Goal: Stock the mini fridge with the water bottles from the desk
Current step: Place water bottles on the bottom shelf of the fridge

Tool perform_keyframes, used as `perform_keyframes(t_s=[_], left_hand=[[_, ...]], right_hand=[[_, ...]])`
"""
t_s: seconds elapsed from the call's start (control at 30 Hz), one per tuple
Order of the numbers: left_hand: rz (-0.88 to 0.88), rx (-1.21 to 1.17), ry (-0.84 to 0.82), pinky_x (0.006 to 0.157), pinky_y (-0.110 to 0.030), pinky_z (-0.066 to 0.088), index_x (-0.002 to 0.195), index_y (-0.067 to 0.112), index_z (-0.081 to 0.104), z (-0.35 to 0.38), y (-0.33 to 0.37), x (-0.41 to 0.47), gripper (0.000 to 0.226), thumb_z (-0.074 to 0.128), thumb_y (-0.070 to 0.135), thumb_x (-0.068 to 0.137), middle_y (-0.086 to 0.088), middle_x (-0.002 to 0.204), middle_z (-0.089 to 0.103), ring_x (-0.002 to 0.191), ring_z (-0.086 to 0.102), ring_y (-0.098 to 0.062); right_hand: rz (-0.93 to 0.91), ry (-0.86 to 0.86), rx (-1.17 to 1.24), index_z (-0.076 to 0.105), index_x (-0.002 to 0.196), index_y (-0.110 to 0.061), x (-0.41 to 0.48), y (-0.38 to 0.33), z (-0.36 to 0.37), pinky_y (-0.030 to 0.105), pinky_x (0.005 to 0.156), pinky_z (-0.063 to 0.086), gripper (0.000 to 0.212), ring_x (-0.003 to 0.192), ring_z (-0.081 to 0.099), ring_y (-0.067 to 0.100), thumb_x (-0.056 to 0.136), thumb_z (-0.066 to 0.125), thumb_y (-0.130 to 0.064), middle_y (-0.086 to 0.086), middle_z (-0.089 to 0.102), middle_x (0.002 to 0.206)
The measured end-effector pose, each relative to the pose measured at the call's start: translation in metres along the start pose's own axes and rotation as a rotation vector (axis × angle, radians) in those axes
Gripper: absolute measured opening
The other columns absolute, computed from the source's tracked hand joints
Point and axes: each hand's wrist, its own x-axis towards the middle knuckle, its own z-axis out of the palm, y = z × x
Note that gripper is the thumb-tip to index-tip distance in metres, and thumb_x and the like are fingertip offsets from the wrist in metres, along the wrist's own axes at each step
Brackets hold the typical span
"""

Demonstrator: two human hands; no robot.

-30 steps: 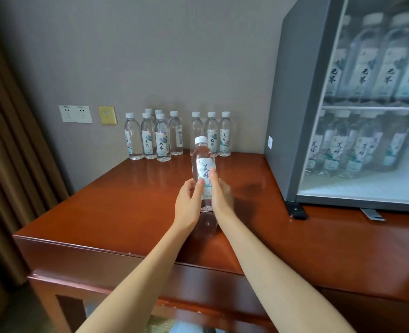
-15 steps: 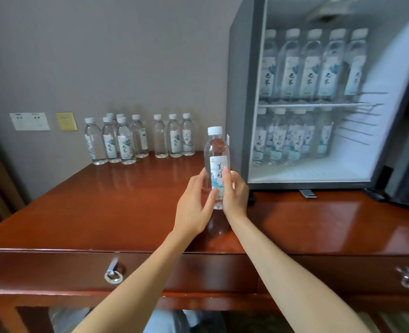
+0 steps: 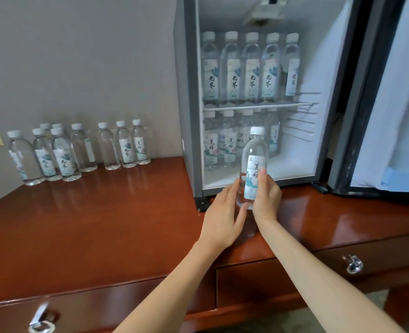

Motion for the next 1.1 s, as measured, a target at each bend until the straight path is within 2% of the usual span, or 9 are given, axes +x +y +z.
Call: perform_keyframes(t_s=[0.07,0.3,0.47,0.53,0.6,0.67,0.73,1.03,1.1], left_hand=[[-0.001,0.038,-0.01,0.111,-0.029,0.033,0.149,0.013,0.034,0.014,-0.002,0.01,0.053,0.046,0.03,0.099,-0.005,0.15,0.041,0.138,0.037,-0.018],[-0.045,0.118,-0.028,0.119,-0.039,0.021,0.14,0.005,0.044,0.048,-0.017,0.05,0.044,0.047,0.016,0.097,-0.015,0.147,0.041,0.139,0.034,-0.031],[-0.069,0.206,-0.065,0.119,-0.045,0.001,0.138,0.012,0.047,0.065,-0.034,0.078,0.041,0.043,0.02,0.097,-0.01,0.148,0.041,0.142,0.029,-0.025],[-0.056,0.216,-0.075,0.118,-0.047,0.006,0.131,0.012,0.054,0.07,-0.038,0.087,0.037,0.045,0.018,0.096,-0.009,0.142,0.048,0.136,0.037,-0.025],[-0.039,0.204,-0.063,0.111,-0.044,0.024,0.12,0.011,0.062,0.074,-0.04,0.092,0.03,0.049,0.015,0.093,-0.007,0.125,0.059,0.118,0.052,-0.027],[-0.033,0.183,-0.026,0.094,-0.038,0.04,0.108,0.009,0.066,0.076,-0.041,0.094,0.024,0.054,0.012,0.088,-0.006,0.106,0.065,0.097,0.059,-0.029],[-0.034,0.175,0.01,0.081,-0.036,0.043,0.101,0.008,0.067,0.076,-0.042,0.096,0.02,0.057,0.011,0.084,-0.007,0.096,0.065,0.086,0.059,-0.03],[-0.025,0.158,0.011,0.083,-0.034,0.041,0.106,0.01,0.066,0.077,-0.043,0.095,0.025,0.054,0.012,0.085,-0.006,0.101,0.064,0.089,0.057,-0.029],[-0.025,0.161,-0.002,0.085,-0.033,0.039,0.11,0.01,0.065,0.076,-0.043,0.094,0.027,0.053,0.012,0.085,-0.005,0.105,0.063,0.092,0.056,-0.028]], right_hand=[[-0.001,0.048,-0.002,0.064,0.075,-0.015,0.016,0.008,-0.007,0.043,0.071,0.052,0.06,0.074,0.065,0.028,0.08,0.039,-0.069,0.008,0.068,0.074],[-0.027,0.18,-0.036,0.063,0.079,-0.005,0.05,0.028,-0.01,0.043,0.074,0.049,0.069,0.075,0.059,0.026,0.082,0.034,-0.068,0.008,0.065,0.074],[-0.076,0.235,-0.084,0.061,0.078,-0.001,0.067,0.039,-0.005,0.039,0.071,0.041,0.073,0.076,0.056,0.03,0.083,0.03,-0.068,0.011,0.063,0.074],[-0.093,0.252,-0.1,0.06,0.078,-0.001,0.074,0.043,-0.003,0.036,0.069,0.039,0.073,0.077,0.056,0.029,0.083,0.029,-0.067,0.011,0.062,0.074],[-0.106,0.259,-0.115,0.062,0.081,-0.001,0.08,0.046,0.0,0.038,0.071,0.041,0.073,0.079,0.057,0.03,0.084,0.028,-0.066,0.014,0.064,0.078],[-0.116,0.269,-0.118,0.063,0.083,-0.001,0.086,0.048,0.001,0.041,0.073,0.043,0.073,0.079,0.057,0.031,0.085,0.028,-0.065,0.016,0.066,0.08],[-0.145,0.258,-0.118,0.062,0.082,-0.001,0.09,0.047,0.002,0.04,0.072,0.043,0.071,0.077,0.056,0.03,0.087,0.028,-0.063,0.015,0.065,0.079],[-0.284,0.226,-0.207,0.054,0.086,0.004,0.099,0.048,0.004,0.031,0.069,0.034,0.06,0.077,0.053,0.03,0.096,0.026,-0.048,0.016,0.056,0.079],[-0.286,0.178,-0.217,0.054,0.1,0.002,0.102,0.049,0.006,0.027,0.069,0.034,0.053,0.08,0.055,0.029,0.098,0.029,-0.045,0.009,0.058,0.084]])
